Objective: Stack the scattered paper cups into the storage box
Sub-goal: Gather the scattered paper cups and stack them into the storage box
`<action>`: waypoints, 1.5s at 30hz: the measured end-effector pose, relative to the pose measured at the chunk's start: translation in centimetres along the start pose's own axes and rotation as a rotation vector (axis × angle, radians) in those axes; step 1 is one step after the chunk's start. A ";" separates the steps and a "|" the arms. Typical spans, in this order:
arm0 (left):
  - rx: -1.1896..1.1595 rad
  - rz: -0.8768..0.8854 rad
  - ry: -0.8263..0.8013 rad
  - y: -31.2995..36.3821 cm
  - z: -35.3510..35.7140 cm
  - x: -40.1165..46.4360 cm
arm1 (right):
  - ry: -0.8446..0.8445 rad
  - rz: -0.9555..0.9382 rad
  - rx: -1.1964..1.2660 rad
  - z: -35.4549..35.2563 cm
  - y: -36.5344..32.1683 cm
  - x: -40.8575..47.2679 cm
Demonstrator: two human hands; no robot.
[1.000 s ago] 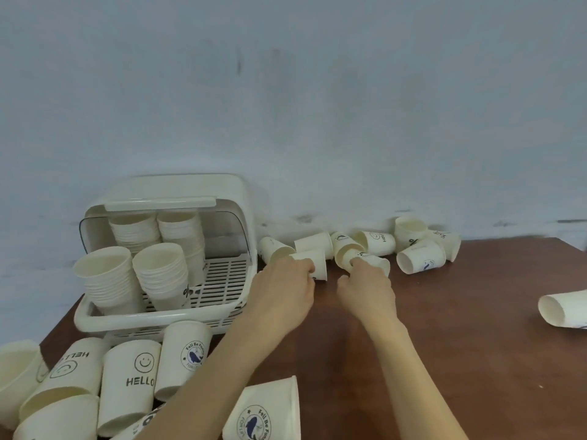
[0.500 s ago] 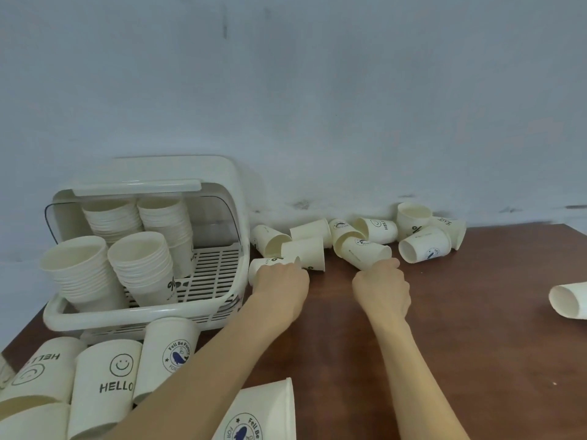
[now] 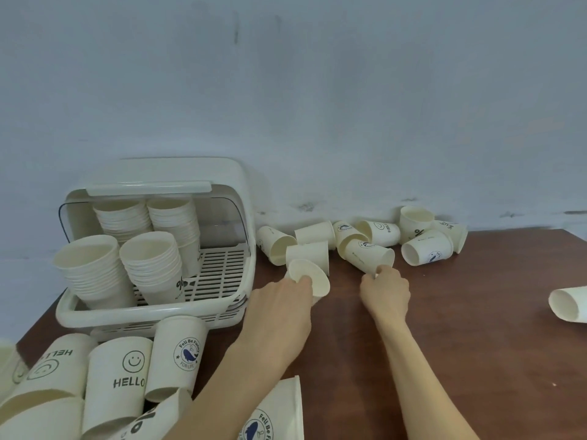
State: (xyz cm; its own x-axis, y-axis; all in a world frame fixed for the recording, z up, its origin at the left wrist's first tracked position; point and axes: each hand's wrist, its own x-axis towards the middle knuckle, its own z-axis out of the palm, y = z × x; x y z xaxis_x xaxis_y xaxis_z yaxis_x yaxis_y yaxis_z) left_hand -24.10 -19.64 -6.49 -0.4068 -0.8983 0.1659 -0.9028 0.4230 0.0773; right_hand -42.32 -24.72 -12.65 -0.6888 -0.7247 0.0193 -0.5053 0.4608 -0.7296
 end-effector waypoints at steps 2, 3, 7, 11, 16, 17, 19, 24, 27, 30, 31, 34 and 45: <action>-0.046 -0.019 0.006 0.1 -0.4 -0.9 | 0.061 0.001 0.023 0.0 0.1 0.3; -0.063 -0.023 0.012 0.1 -0.6 -1.3 | 0.075 0.002 0.032 0.1 0.1 0.4; -0.136 -0.052 0.058 -0.3 -1.4 -2.7 | 0.084 0.008 0.033 0.7 0.4 0.7; -0.211 -0.091 0.123 -0.9 -2.4 -3.6 | 0.142 -0.027 0.073 0.1 -0.1 0.6; -0.278 -0.146 0.164 -1.9 -3.6 -4.0 | 0.239 -0.207 0.087 -2.5 -3.0 -0.8; -0.280 -0.150 0.179 -2.1 -3.9 -3.9 | 0.248 -0.233 0.088 -3.2 -3.7 -1.2; -0.283 -0.156 0.222 -2.5 -4.6 -3.9 | 0.239 -0.285 0.099 -4.3 -4.9 -2.0; -0.325 -0.183 0.351 -4.8 -6.7 -4.5 | 0.205 -0.417 0.146 -6.6 -7.7 -5.1; -0.347 -0.239 0.430 -7.1 -8.2 -5.4 | 0.172 -0.488 0.183 -7.5 -9.2 -7.5; -0.400 -0.311 0.529 -9.6 -9.7 -6.6 | 0.103 -0.585 0.227 -7.7 -10.9 -10.5; -0.415 -0.330 0.556 -10.3 -10.1 -6.9 | 0.077 -0.625 0.236 -7.6 -11.3 -11.6; -0.437 -0.403 0.620 -12.3 -11.0 -7.8 | 0.001 -0.729 0.253 -6.5 -13.2 -14.7; -0.431 -0.699 0.683 -18.6 -10.1 -8.8 | -0.075 -0.934 0.180 3.8 -19.7 -20.0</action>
State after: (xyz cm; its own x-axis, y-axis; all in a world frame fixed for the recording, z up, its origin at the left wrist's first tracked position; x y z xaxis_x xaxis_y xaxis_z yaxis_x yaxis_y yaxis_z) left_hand -2.27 -18.39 0.48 0.4671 -0.7575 0.4560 -0.7257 -0.0338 0.6872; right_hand -16.61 -21.27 -1.22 -0.0093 -0.7941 0.6077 -0.7421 -0.4018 -0.5364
